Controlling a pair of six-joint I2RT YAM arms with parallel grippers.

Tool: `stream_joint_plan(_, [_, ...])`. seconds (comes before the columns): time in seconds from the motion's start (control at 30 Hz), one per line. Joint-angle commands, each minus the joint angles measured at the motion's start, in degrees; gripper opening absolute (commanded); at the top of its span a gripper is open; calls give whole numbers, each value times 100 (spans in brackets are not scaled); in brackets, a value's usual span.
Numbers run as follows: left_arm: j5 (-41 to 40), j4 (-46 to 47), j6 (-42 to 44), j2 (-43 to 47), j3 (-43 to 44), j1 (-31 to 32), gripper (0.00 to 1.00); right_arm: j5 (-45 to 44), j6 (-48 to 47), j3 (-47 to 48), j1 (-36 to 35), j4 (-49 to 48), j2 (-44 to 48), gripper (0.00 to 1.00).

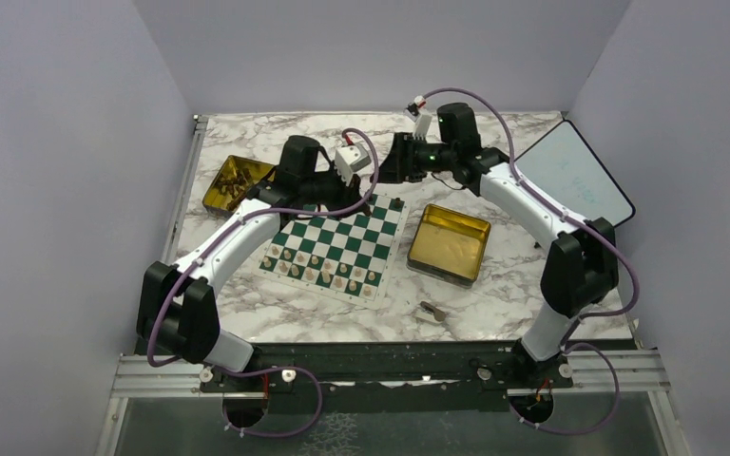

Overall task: Set up the chess pieces on the board
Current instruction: Pick up the chess piece from the storage box.

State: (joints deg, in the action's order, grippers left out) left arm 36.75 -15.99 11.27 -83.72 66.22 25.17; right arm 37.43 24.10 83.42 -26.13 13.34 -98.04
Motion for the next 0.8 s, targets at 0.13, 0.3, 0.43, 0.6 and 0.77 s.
stream_joint_plan(0.13, [769, -130, 648, 140, -105, 80, 18, 1325, 70, 473, 40, 862, -682, 57])
stream_joint_plan(0.3, [750, -185, 726, 142, -103, 94, 18, 1359, 18, 538, 40, 1099, -903, 54])
stream_joint_plan(0.43, [709, -211, 781, 163, -125, 99, 18, 1546, 106, 514, 46, 1028, -1169, 52])
stream_joint_plan(0.6, [715, -229, 807, 154, -92, 102, 18, 1727, 128, 574, 40, 1033, -1398, 49])
stream_joint_plan(0.77, [693, -227, 837, 130, -91, 102, 18, 2006, 313, 503, 44, 736, -1469, 47])
